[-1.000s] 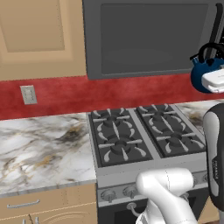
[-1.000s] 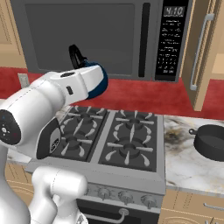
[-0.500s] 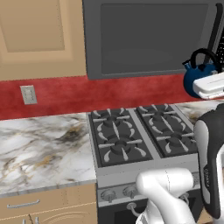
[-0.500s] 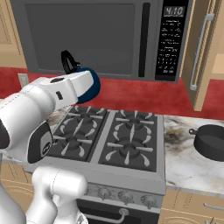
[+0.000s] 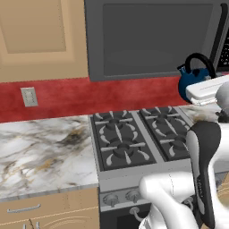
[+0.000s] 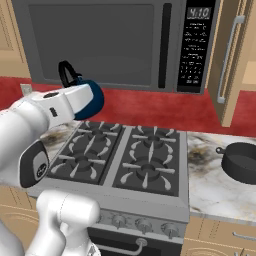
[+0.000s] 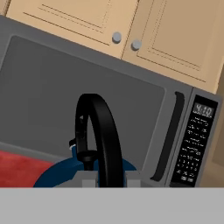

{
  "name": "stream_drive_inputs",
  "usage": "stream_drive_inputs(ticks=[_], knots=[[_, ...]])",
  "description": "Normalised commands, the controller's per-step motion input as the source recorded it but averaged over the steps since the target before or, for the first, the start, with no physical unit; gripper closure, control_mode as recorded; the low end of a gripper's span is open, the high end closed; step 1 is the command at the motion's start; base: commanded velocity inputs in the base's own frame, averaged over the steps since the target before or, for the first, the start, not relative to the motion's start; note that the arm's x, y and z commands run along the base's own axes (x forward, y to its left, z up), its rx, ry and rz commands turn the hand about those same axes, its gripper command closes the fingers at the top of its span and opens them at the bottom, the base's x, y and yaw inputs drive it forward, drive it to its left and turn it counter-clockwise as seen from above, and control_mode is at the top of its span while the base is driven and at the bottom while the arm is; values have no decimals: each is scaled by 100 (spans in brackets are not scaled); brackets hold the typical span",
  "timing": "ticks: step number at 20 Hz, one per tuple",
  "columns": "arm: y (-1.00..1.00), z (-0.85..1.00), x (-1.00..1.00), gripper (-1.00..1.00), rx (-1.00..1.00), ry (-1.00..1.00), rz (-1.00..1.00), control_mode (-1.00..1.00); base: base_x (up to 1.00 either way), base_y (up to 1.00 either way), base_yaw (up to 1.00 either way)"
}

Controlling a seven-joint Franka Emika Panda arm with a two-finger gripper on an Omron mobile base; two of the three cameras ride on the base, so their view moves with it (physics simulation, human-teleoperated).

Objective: Pick the kettle from the cabinet and place it on a stove burner. Then pick the pot from the counter and place it on another stove burner. Finally, turn both burners on.

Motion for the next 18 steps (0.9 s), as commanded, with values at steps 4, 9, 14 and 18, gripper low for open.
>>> stream_drive_inputs(ticks=[4, 9, 14, 18], knots=[[29, -9, 0, 100, 0, 0, 0, -100, 0, 0, 0], [30, -12, 0, 100, 0, 0, 0, -100, 0, 0, 0], [31, -21, 0, 100, 0, 0, 0, -100, 0, 0, 0], [29, -24, 0, 100, 1, 0, -1, -100, 0, 0, 0]])
